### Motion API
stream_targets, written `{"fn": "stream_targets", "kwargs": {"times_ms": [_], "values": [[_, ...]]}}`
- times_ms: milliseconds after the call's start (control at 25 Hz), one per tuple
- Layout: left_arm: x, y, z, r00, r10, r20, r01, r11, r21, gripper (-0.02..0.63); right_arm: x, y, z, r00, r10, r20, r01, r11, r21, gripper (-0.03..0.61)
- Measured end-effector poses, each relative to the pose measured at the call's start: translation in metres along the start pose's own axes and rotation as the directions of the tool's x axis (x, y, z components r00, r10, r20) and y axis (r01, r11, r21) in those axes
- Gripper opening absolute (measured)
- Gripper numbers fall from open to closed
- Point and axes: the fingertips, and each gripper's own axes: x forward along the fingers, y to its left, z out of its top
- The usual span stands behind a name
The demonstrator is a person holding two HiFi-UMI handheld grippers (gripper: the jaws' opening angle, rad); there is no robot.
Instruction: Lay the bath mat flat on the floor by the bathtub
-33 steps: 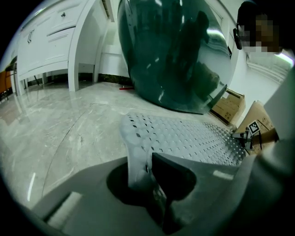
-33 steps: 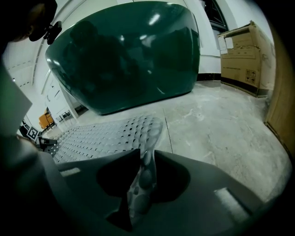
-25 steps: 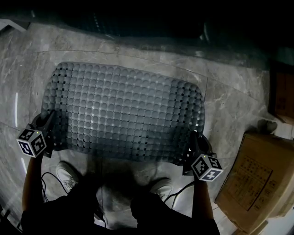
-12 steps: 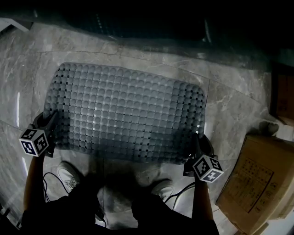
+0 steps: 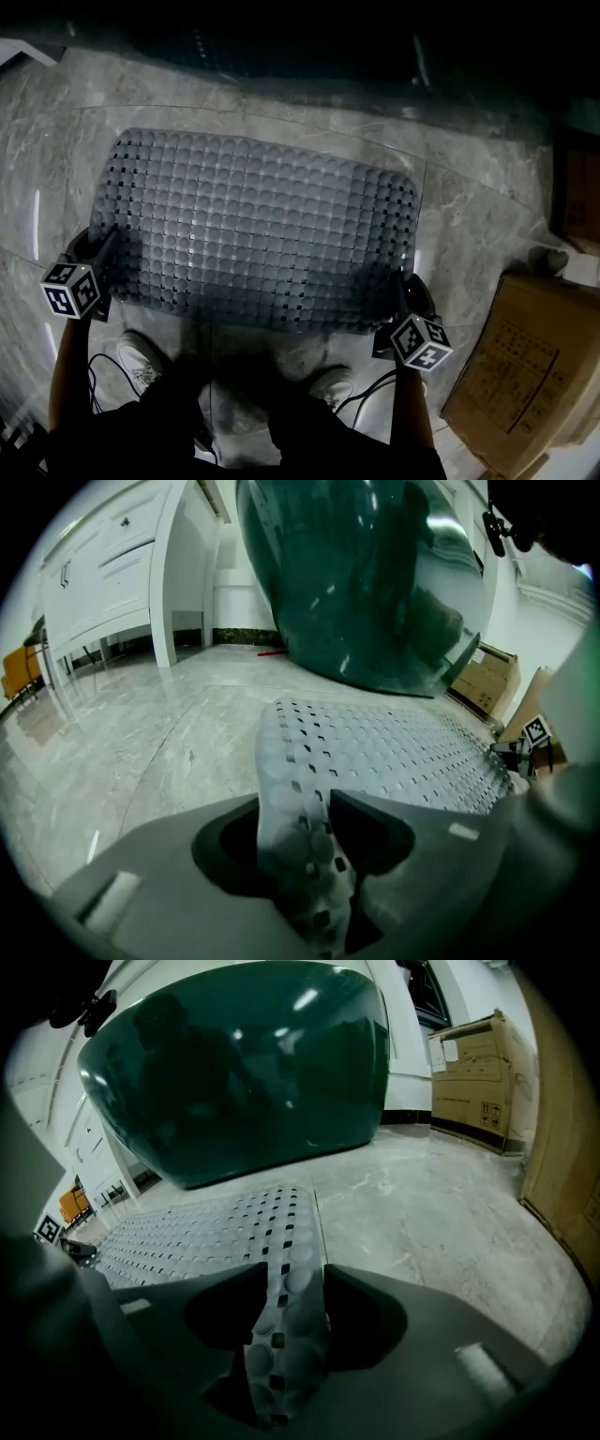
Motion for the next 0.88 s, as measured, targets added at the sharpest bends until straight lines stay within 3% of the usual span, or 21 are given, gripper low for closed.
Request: {"fn": "stream_targets", "kwargs": {"times_ms": [400, 680, 880], "values": [[0.002, 0.016, -0.009, 0.997, 0.074, -0.034, -0.073, 0.997, 0.033, 0.261, 0.001, -0.003, -0.001, 1.000, -0.031, -0.005, 0.031, 0.999, -0.022, 0.225], [0.000, 0.021, -0.018, 0.994, 0.099, -0.052, -0.096, 0.994, 0.059, 0.273, 0.001, -0.001, -0.003, 0.999, -0.032, -0.007, 0.031, 0.998, -0.046, 0.227], [-0.004, 0.018, -0.005, 0.994, 0.104, -0.009, -0.104, 0.994, 0.044, 0.276, 0.001, 0.002, 0.000, 1.000, -0.029, 0.004, 0.029, 0.999, -0.040, 0.227]]}}
